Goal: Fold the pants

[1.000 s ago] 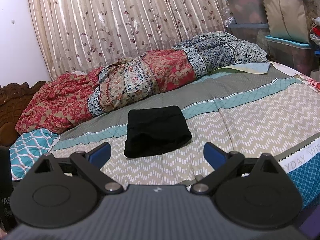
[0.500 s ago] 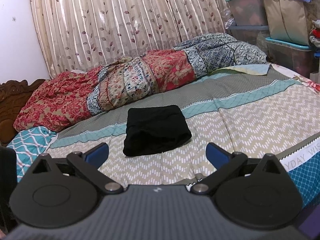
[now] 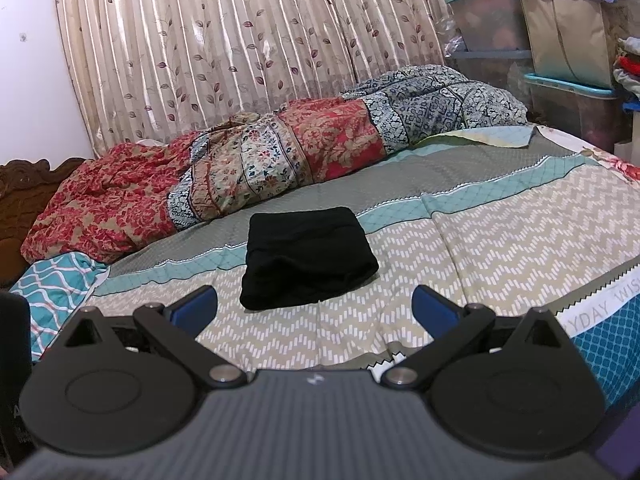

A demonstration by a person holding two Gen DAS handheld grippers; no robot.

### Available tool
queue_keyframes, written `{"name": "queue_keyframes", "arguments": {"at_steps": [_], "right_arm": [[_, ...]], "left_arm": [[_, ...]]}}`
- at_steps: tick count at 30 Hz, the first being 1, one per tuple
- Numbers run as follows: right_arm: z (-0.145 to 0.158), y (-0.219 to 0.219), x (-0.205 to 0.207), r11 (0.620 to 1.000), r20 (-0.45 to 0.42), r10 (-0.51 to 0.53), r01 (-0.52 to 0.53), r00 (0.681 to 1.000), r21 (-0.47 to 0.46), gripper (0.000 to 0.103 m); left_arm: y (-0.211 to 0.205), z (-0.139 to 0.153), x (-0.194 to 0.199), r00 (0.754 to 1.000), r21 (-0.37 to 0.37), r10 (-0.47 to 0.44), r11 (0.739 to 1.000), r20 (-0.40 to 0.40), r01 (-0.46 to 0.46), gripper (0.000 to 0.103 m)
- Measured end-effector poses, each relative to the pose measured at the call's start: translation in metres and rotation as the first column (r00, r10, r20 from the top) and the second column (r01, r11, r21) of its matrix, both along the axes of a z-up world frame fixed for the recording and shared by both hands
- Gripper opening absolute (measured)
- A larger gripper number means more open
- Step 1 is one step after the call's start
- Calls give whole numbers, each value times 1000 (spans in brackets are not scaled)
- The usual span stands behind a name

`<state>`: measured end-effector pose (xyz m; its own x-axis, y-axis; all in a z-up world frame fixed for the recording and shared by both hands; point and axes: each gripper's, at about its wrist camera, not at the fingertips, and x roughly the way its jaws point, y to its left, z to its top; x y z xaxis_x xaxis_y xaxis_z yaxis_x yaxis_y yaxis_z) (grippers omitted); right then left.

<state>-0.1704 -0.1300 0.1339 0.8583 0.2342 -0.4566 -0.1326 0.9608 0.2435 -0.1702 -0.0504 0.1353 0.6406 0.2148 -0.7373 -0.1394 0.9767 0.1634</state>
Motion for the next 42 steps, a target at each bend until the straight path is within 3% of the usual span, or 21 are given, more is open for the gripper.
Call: {"name": "queue_keyframes", "arguments": {"at_steps": [14, 29, 42], "right_arm": [[-8, 8, 0, 1000, -49, 14, -13, 999, 13, 103], [-3, 5, -5, 998, 28, -55, 56, 998, -37, 103], [5, -34, -2, 989, 55, -140, 143, 989, -39, 103]], "left_arm": [[4, -6, 1, 1000, -15, -5, 1000, -28, 4, 103], [-1, -1, 11, 1000, -26, -1, 1000, 1, 1, 103], [-49, 8, 39, 996, -20, -83, 996, 43, 84, 103]]}}
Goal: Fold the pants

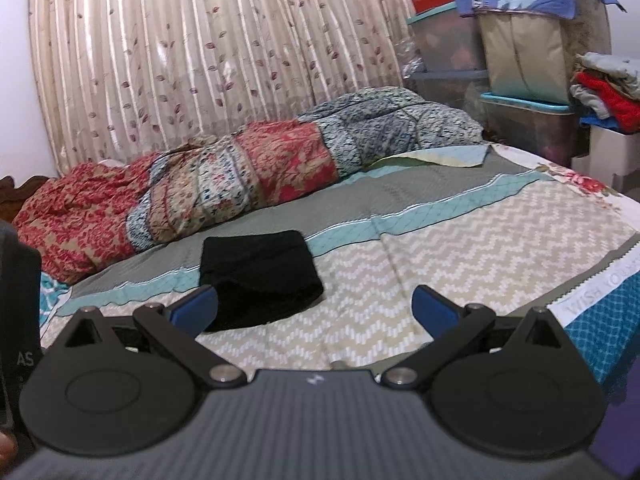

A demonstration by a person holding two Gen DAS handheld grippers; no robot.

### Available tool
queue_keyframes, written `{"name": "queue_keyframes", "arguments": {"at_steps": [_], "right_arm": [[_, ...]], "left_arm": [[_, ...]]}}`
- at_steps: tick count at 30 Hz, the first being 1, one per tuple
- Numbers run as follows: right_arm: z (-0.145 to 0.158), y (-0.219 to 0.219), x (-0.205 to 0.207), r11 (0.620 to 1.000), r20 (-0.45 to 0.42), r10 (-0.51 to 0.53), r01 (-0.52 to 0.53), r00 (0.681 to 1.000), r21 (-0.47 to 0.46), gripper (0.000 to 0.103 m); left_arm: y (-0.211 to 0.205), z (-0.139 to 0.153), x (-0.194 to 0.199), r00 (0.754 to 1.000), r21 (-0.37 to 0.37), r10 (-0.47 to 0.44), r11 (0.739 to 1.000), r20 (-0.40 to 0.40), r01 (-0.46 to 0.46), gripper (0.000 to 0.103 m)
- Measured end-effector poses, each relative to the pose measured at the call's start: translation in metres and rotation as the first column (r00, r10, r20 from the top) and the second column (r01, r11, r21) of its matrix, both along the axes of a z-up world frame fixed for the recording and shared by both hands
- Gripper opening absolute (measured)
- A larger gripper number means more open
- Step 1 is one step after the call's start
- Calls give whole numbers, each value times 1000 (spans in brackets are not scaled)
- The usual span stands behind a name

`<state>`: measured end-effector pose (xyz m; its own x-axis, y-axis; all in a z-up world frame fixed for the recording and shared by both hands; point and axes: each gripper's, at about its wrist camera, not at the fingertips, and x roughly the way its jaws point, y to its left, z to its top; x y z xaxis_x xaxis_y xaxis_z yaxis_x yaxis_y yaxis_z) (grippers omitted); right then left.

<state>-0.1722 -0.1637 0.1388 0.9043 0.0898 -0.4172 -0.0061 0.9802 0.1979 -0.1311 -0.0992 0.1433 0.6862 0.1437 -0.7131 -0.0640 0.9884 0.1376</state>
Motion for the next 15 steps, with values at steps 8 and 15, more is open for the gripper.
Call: {"name": "queue_keyframes", "arguments": {"at_steps": [8, 15], "right_arm": [[-6, -24, 28, 1000, -31, -16, 16, 999, 16, 103], [-25, -27, 71, 999, -114, 28, -24, 993, 37, 103]], "left_arm": [[-12, -1, 31, 1000, 3, -4, 1000, -7, 4, 103], [-4, -18, 68, 998, 27, 43, 999, -52, -41, 103]]}}
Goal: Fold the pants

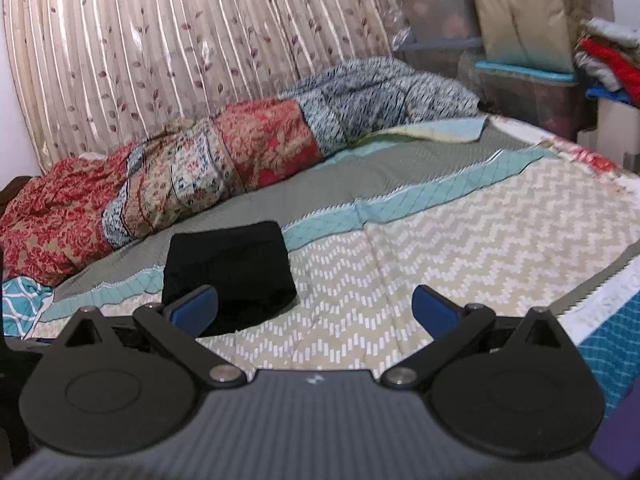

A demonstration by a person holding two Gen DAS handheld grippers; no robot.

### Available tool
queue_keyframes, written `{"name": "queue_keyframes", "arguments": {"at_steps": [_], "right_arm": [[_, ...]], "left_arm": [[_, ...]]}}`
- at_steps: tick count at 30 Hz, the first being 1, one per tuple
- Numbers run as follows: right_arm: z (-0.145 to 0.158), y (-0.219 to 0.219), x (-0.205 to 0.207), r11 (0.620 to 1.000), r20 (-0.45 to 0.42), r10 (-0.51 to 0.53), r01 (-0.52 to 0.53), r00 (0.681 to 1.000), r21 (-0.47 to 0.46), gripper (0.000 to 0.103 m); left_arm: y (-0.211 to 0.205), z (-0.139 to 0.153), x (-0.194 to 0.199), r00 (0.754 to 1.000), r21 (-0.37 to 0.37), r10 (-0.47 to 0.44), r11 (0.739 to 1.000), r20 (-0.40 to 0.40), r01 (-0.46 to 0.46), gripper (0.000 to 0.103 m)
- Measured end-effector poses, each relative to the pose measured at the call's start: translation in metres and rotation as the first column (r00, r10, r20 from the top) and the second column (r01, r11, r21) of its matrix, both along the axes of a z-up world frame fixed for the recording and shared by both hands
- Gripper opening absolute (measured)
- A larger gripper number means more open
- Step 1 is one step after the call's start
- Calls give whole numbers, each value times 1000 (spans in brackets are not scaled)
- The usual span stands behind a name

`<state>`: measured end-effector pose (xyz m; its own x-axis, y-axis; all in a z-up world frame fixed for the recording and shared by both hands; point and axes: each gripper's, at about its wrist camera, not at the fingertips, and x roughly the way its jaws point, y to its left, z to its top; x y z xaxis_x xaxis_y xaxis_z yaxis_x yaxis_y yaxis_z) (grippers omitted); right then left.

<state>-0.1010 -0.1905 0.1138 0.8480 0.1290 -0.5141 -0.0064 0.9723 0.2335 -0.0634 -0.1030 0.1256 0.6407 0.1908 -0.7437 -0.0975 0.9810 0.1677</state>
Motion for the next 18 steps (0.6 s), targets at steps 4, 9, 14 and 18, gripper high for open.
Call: {"name": "queue_keyframes", "arguments": {"at_steps": [4, 9, 14, 18], "right_arm": [[-18, 3, 29, 999, -68, 33, -31, 997, 28, 103], [-40, 9, 59, 996, -147, 67, -56, 987, 76, 103], [-58, 15, 81, 993, -198, 85, -68, 977, 92, 103], [-70, 16, 94, 993, -235, 90, -69, 968, 100, 103]], "left_arm": [[6, -18, 24, 999, 20, 27, 999, -45, -26, 103], [13, -40, 51, 993, 30, 44, 999, -105, -41, 103], [19, -58, 70, 987, 32, 59, 998, -147, -55, 103], [24, -70, 79, 983, 31, 76, 997, -170, -72, 103]]}}
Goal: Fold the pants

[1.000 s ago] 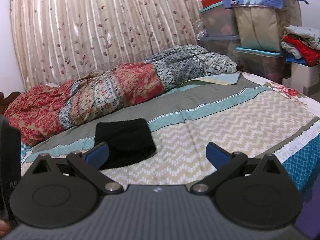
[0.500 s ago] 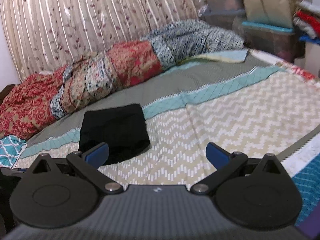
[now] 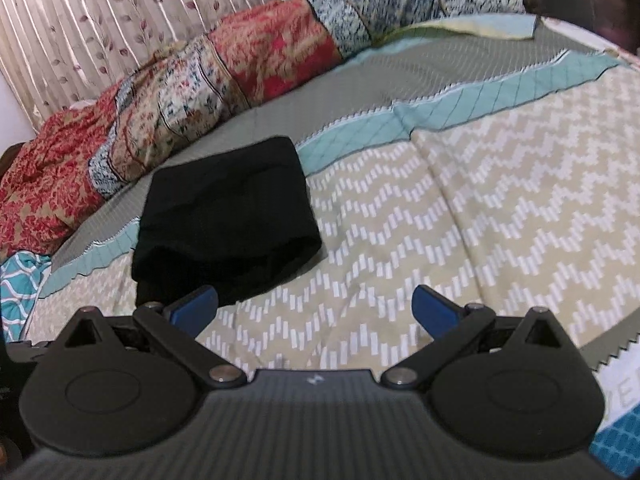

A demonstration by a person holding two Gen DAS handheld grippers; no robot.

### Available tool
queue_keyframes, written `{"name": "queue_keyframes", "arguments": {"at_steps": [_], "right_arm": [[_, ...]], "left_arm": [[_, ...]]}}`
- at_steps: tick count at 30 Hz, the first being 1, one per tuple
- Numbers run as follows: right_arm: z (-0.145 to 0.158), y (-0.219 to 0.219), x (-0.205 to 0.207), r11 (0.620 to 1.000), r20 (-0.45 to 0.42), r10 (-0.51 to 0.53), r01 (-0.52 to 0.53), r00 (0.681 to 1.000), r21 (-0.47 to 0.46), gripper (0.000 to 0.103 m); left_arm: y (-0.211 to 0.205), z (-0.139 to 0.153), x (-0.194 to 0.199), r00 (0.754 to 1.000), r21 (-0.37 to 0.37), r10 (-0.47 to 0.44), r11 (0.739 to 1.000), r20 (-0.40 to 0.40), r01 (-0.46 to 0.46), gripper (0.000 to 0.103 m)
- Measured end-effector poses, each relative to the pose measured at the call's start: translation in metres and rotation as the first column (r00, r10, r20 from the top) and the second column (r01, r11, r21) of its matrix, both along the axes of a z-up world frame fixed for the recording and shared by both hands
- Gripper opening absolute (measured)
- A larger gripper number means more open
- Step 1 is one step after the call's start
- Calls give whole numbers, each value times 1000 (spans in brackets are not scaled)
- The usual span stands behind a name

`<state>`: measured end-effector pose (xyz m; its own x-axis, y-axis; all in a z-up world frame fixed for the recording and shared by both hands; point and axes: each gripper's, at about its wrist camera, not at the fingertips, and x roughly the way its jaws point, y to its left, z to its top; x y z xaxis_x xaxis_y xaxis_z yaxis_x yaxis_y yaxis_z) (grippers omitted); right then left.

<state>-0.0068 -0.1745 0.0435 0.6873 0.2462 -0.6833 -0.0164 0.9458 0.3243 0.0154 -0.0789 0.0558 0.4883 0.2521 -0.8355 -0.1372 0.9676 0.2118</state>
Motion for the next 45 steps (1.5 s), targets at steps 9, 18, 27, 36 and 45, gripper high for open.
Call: {"name": "queue_keyframes", "arguments": {"at_steps": [9, 18, 27, 36, 45], "right_arm": [[-12, 6, 12, 1000, -43, 8, -8, 999, 6, 103], [-16, 13, 15, 1000, -58, 18, -18, 998, 12, 103], [-17, 19, 14, 1000, -62, 25, -24, 998, 19, 103], [-16, 18, 11, 1000, -62, 19, -17, 998, 23, 103], [-8, 19, 0, 1000, -45, 17, -16, 999, 25, 103]], "left_arm": [[6, -13, 7, 1000, 2, 5, 1000, -25, -5, 103], [14, -18, 6, 999, 6, 20, 1000, -40, -20, 103], [16, -21, 4, 998, 13, 23, 1000, -51, -23, 103], [11, -18, 0, 999, 10, 12, 1000, -52, -11, 103], [10, -8, -10, 999, 12, 9, 1000, -35, -9, 103]]}}
